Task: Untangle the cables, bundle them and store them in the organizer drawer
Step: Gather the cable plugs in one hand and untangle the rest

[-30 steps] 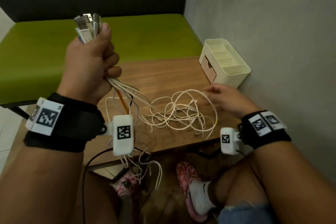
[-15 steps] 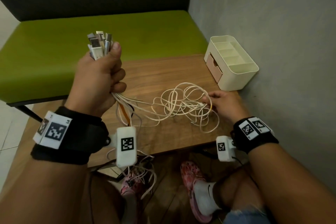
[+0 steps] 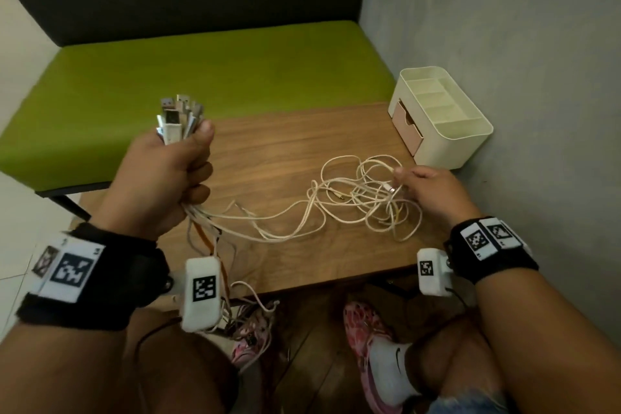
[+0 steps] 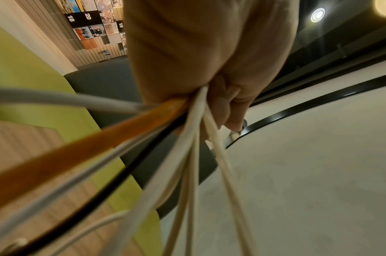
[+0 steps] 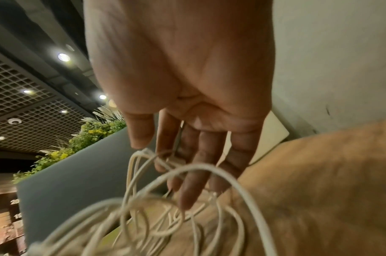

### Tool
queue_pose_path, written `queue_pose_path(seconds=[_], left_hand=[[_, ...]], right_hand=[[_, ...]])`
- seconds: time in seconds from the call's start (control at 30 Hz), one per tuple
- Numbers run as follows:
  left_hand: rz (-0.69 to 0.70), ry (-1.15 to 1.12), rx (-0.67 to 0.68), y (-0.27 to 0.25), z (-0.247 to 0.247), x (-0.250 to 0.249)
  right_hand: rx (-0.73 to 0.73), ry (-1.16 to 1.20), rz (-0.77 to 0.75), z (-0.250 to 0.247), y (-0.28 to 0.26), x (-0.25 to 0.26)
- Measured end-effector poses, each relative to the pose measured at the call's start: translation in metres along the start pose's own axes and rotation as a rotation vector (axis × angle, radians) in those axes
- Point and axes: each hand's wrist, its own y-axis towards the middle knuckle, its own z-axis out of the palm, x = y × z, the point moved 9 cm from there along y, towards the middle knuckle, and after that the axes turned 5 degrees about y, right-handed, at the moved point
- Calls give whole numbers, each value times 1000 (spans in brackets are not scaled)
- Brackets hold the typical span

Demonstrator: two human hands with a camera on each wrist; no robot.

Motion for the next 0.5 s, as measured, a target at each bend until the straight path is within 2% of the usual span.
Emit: queue_pose_path(seconds=[0.1, 0.23, 0.33, 0.43, 0.5], left_hand=[[-19, 48, 12, 6, 7, 16], [-46, 30, 21, 11, 12, 30], [-87, 13, 0, 11, 14, 40], [-113, 2, -19, 10, 16, 50], [-126, 7, -24, 9, 17, 55]], right_hand=[[-7, -51, -44, -4, -3, 9], [-221, 28, -128, -40, -5, 22], [-298, -16, -167, -55, -7, 22], [-256, -145, -111, -50, -5, 16], [-130, -315, 25, -39, -1, 4]])
